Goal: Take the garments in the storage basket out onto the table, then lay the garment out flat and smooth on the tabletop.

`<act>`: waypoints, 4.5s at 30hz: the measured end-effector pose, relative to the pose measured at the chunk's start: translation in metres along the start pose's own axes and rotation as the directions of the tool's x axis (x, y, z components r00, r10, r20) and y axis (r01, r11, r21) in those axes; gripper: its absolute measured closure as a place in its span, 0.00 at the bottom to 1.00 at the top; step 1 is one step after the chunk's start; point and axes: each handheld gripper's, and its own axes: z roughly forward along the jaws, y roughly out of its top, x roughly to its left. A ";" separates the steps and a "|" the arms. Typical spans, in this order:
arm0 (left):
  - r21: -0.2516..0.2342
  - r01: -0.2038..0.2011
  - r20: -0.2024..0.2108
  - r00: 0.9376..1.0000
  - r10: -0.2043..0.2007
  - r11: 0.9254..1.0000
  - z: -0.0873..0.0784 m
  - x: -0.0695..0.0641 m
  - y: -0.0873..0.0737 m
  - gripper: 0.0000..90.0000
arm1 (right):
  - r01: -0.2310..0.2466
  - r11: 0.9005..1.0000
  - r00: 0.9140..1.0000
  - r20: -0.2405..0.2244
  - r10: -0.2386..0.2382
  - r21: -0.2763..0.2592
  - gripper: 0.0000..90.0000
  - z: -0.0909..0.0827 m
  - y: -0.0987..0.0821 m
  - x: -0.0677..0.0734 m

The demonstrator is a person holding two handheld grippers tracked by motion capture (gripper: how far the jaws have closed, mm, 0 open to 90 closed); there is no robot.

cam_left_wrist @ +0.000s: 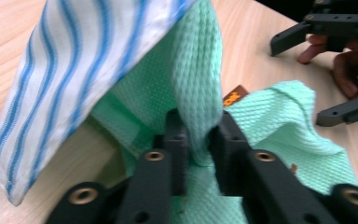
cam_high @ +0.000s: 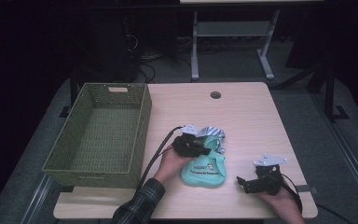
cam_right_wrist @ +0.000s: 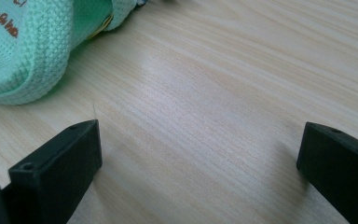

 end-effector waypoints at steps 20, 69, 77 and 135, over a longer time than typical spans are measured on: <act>-0.054 -0.073 -0.020 0.997 0.072 0.996 -0.046 -0.049 0.019 0.52 | -0.001 1.000 1.000 0.000 0.001 0.000 0.00 0.000 0.000 0.000; -0.089 -0.142 0.024 0.989 0.145 0.986 -0.014 -0.071 0.050 0.99 | -0.004 1.000 1.000 -0.003 0.004 0.003 0.00 0.000 0.000 0.000; -0.151 -0.130 0.023 0.991 0.135 0.980 -0.043 -0.071 0.052 0.99 | -0.003 1.000 1.000 -0.002 0.003 0.003 0.00 0.000 0.000 0.000; -0.008 -0.053 -0.144 0.988 0.051 0.999 -0.093 -0.065 -0.035 0.86 | 0.017 1.000 1.000 0.012 -0.017 0.002 0.25 -0.007 0.006 0.002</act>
